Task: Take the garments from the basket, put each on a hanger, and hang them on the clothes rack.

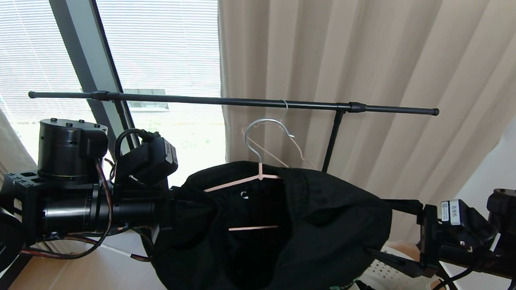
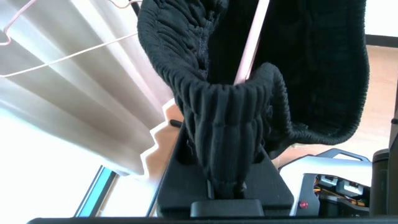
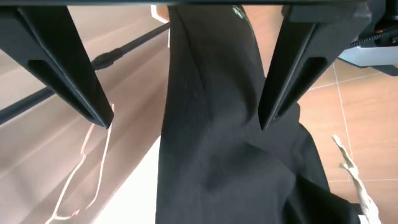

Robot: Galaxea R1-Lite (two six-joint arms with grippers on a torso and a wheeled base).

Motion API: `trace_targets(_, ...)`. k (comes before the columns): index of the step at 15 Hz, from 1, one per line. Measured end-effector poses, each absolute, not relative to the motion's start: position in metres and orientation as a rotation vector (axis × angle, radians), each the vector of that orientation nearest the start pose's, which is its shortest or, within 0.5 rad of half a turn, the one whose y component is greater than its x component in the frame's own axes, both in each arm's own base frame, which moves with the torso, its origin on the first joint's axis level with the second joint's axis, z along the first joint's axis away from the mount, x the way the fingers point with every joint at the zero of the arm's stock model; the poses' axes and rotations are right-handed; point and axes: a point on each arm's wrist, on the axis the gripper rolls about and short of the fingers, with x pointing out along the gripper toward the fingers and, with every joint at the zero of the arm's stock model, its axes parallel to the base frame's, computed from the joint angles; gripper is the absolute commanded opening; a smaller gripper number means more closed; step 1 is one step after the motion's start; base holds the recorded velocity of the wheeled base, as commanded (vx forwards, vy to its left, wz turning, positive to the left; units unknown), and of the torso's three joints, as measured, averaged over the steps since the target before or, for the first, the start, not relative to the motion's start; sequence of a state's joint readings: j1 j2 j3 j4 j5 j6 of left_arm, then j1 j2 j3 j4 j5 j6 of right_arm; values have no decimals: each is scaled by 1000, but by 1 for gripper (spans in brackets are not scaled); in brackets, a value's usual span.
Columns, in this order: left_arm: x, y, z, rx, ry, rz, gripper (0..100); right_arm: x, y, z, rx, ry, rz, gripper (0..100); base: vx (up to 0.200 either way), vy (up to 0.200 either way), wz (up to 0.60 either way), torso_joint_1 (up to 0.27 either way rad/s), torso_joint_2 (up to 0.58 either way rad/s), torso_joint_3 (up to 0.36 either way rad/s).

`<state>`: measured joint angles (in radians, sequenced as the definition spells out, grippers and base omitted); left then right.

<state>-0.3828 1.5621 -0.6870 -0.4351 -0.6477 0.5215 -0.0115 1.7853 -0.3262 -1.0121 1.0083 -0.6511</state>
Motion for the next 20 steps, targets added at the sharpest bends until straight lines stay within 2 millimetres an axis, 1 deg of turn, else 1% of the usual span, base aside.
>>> trace_targets(1, 232, -108, 173, 406, 180, -1104, 0, 244, 17, 85, -359, 88, 1054, 100, 0, 0, 0, 0, 0, 0)
trace_targets(2, 231, -108, 173, 406, 179, -1103, 0, 245, 17, 83, -361, 102, 1043, 0, 0, 0, 0, 0, 0, 0)
trace_targets(7, 230, -107, 175, 407, 172, -1100, 0, 252, 18, 80, -370, 118, 1018, 0, 0, 0, 0, 0, 0, 0)
trace_targets(16, 224, -94, 181, 376, 169, -1057, 0, 264, -9, 85, -375, 108, 910, 0, 0, 0, 0, 0, 0, 0)
trace_targets(20, 219, -89, 185, 342, 174, -1040, 0, 266, -12, 84, -370, 116, 902, 0, 0, 0, 0, 0, 0, 0)
